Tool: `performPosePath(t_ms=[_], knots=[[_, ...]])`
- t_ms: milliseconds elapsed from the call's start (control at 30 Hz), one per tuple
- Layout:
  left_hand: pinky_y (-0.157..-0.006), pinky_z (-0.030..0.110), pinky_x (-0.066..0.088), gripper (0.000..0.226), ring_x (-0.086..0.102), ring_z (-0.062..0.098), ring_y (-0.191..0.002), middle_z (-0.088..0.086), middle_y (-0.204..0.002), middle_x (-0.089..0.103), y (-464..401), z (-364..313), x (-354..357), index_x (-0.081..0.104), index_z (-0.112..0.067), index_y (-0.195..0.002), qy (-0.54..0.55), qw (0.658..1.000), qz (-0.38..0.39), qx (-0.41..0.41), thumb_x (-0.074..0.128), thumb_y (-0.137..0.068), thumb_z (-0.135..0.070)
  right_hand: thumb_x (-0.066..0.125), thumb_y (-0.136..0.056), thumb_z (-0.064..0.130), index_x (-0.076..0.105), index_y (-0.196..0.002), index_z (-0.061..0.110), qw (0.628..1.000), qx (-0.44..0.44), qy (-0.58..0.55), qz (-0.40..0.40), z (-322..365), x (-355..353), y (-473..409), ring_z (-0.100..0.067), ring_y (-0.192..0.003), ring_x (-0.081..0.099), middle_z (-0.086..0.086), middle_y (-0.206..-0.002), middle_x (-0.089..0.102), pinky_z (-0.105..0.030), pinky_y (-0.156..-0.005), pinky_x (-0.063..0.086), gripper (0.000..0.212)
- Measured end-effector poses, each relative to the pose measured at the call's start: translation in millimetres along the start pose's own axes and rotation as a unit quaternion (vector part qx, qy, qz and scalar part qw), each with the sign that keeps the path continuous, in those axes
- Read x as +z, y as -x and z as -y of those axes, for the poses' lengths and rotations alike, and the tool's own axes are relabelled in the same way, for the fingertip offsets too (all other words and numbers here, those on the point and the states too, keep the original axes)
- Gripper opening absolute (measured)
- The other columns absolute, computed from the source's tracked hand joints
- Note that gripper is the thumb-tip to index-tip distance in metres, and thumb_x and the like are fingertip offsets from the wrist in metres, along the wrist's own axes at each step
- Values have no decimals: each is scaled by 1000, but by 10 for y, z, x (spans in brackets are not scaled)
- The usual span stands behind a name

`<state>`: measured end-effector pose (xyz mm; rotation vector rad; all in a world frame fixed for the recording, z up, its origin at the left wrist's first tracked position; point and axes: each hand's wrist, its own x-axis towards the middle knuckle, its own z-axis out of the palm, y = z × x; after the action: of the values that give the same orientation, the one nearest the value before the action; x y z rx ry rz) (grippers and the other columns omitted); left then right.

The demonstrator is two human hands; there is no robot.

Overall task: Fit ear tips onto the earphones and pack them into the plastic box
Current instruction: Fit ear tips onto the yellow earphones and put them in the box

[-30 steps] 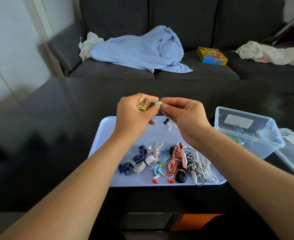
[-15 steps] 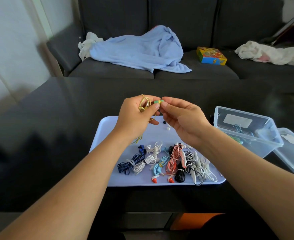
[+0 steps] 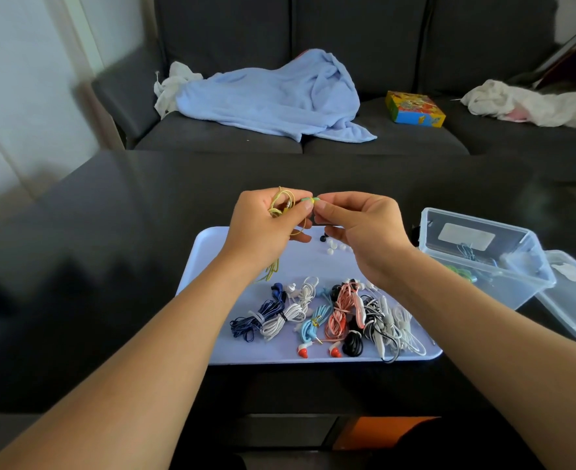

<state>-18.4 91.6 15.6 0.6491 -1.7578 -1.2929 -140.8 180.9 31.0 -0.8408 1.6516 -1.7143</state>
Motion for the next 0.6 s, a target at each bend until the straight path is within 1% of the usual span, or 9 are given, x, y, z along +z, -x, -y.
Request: performPosePath(t_ms=[67,133,200,267,367,467,600], knots=[[-58,26,58,13,71,16,-70,12,-85,74,3,-12,9,74,-6,-104,14,1000,-3,-10,68,-92,-6,74,-88,10,77,-92,8,1000,0,-3,-6,0,12,3,-17,-77,75,-5,-78,77,-30,-77,59,5],[-58,26,58,12,71,16,-69,12,-83,74,5,-7,18,75,-7,-102,1,1000,-6,-5,68,-93,-6,74,-88,10,77,-93,8,1000,7,-5,-10,-4,16,0,-17,-79,75,-5,-79,77,-31,-79,58,6],[-58,28,59,12,72,16,-68,11,-79,74,0,17,29,76,-6,-101,-55,998,-16,25,67,-93,-7,75,-88,10,77,-91,10,1000,13,3,-13,-12,16,-4,-17,-80,75,-4,-79,77,-31,-80,58,4],[-57,27,60,14,71,13,-64,6,-76,73,-10,45,40,76,-4,-103,-132,989,-25,70,68,-93,-9,75,-87,9,77,-89,13,1000,11,21,-16,-19,16,-7,-13,-77,75,-1,-77,77,-30,-78,58,4],[-56,20,58,15,70,9,-59,4,-78,73,-8,41,63,76,-5,-104,-198,972,-35,123,68,-93,-11,75,-88,10,77,-87,15,999,4,39,-21,-4,16,-12,-11,-75,75,1,-76,77,-26,-73,58,6],[-55,15,56,17,69,12,-62,7,-87,74,6,31,85,76,-4,-106,-225,960,-46,162,67,-94,-12,74,-89,9,78,-91,11,999,26,7,-18,10,19,-9,-14,-77,75,-3,-80,78,-23,-70,58,5],[-56,14,55,16,68,12,-62,7,-91,72,15,28,86,76,-3,-105,-239,949,-53,197,66,-93,-9,71,-90,7,75,-103,1,990,106,-89,9,37,23,-9,-14,-73,71,-15,-93,77,-20,-65,57,14]])
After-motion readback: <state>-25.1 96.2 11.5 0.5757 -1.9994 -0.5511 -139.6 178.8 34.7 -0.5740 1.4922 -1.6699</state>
